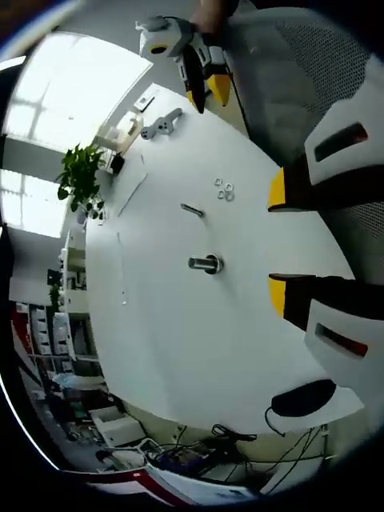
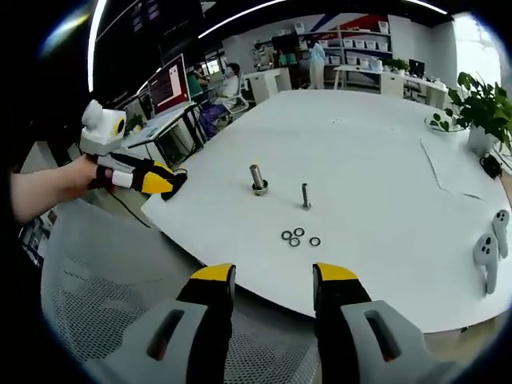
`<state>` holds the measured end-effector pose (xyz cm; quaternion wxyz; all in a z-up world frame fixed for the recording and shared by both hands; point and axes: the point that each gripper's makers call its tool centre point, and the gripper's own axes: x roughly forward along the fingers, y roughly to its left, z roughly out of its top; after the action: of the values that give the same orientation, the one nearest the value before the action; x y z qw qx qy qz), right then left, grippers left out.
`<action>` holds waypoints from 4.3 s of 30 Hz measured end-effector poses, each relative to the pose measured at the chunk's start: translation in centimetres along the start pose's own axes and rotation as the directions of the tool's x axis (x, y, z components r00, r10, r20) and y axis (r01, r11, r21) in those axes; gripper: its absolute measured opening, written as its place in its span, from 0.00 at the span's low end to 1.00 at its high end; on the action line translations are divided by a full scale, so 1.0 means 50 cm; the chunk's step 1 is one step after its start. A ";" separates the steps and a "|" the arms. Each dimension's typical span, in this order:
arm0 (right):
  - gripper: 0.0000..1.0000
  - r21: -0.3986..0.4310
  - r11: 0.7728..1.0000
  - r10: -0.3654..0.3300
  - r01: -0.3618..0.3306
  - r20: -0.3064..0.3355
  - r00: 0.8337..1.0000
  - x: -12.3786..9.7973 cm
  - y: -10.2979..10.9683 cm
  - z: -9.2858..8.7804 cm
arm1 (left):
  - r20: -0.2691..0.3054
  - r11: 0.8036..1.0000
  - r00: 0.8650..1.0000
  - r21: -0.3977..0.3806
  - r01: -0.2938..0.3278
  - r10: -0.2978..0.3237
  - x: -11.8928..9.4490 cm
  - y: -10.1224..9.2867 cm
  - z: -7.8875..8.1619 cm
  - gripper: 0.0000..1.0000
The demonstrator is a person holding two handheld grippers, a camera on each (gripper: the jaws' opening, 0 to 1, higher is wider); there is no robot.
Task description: Place the washer onto the threaded stud by aligning its center hole with the stud, sliding it down to the base, and recovering from edge contact or off-axis alignment until the washer reaches the visible bottom stop.
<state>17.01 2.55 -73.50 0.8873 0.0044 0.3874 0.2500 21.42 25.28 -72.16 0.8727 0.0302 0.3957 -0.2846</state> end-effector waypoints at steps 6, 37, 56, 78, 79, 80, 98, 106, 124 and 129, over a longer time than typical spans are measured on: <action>0.43 -0.041 0.999 -0.014 0.012 -0.044 0.999 0.002 0.000 -0.014 | 0.042 1.000 0.999 -0.020 0.014 -0.014 -0.049 0.014 -0.015 0.29; 0.45 -0.040 0.990 -0.136 0.132 -0.104 0.985 -0.004 -0.045 -0.036 | 0.071 0.996 0.994 0.033 0.084 -0.086 -0.093 -0.001 -0.064 0.32; 0.45 -0.059 0.992 -0.121 0.114 -0.131 0.984 0.001 -0.040 -0.043 | 0.114 0.995 0.988 0.004 0.104 -0.103 -0.092 0.000 -0.053 0.37; 0.46 -0.005 0.992 -0.123 0.123 -0.124 0.985 -0.006 -0.044 -0.047 | 0.064 0.990 0.991 0.083 0.110 -0.116 -0.088 -0.014 -0.072 0.38; 0.46 -0.005 0.993 -0.121 0.121 -0.125 0.985 -0.005 -0.043 -0.047 | 0.063 0.990 0.991 0.083 0.112 -0.118 -0.088 -0.014 -0.072 0.38; 0.46 -0.011 0.993 -0.118 0.117 -0.130 0.985 -0.003 -0.041 -0.048 | 0.061 0.990 0.991 0.082 0.114 -0.119 -0.087 -0.014 -0.072 0.38; 0.43 -0.144 0.990 -0.047 0.008 -0.275 0.960 0.056 -0.040 -0.041 | 0.021 0.988 0.992 0.100 0.118 -0.121 -0.083 -0.011 -0.087 0.37; 0.42 -0.124 0.992 -0.074 0.036 -0.316 0.946 0.121 -0.076 -0.047 | 0.031 0.991 0.994 0.083 0.106 -0.109 -0.086 -0.004 -0.085 0.37; 0.32 -0.212 0.977 -0.101 0.013 -0.410 0.906 0.247 -0.137 -0.065 | 0.012 0.995 0.996 0.056 0.085 -0.086 -0.082 0.009 -0.092 0.36; 0.29 -0.207 0.978 -0.100 0.015 -0.406 0.909 0.262 -0.141 -0.045 | 0.009 0.995 0.997 0.060 0.080 -0.081 -0.082 0.011 -0.093 0.36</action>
<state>26.09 1.83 -85.48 0.7880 -0.1490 0.5394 0.2567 16.41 28.96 -72.52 0.8613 0.0385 0.3832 -0.3313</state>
